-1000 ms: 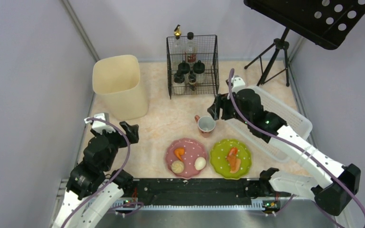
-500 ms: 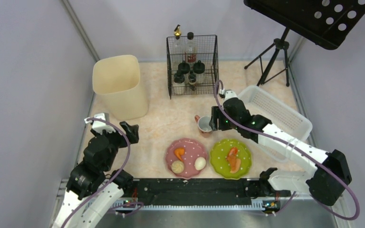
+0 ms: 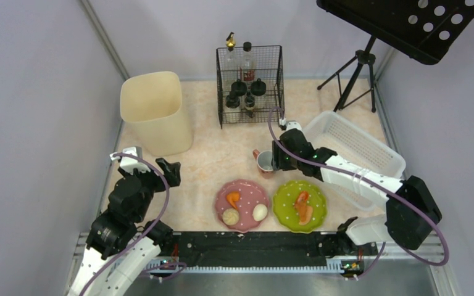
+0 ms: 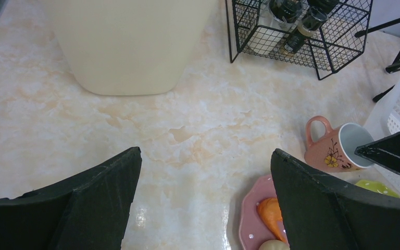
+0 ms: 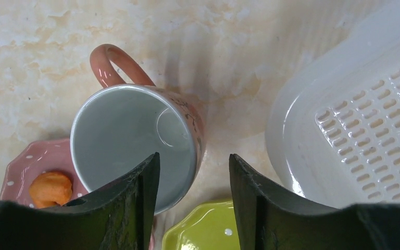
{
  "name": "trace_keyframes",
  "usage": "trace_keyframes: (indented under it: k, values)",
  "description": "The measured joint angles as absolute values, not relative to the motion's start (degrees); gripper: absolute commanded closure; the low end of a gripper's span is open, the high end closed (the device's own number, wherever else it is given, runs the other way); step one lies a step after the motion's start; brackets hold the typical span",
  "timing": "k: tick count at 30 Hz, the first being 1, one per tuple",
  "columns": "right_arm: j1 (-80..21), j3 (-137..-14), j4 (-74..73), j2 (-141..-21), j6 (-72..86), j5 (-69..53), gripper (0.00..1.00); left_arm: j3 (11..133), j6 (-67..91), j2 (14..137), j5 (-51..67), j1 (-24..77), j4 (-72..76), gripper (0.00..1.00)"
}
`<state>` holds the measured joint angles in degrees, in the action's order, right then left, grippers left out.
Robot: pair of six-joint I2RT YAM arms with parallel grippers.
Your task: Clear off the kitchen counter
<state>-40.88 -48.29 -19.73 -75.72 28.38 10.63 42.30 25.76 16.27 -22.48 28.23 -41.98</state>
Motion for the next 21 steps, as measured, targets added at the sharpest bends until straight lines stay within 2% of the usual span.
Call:
trace_keyframes:
  k: [6,16,21]
  values:
    - [-40.88,-48.53,-17.96,-79.05,29.08,10.15,0.60,42.30,25.58,16.23,-22.28,28.23,-41.98,0.02]
    - [-40.88,-49.87,-17.87,-81.60,28.75,8.86,1.00,42.30,25.56,15.38,-22.26,28.23,-42.00,0.01]
    - [-40.88,-50.22,-18.13,-81.84,28.62,8.49,1.00,42.30,25.56,15.11,-22.26,28.23,-41.98,0.01]
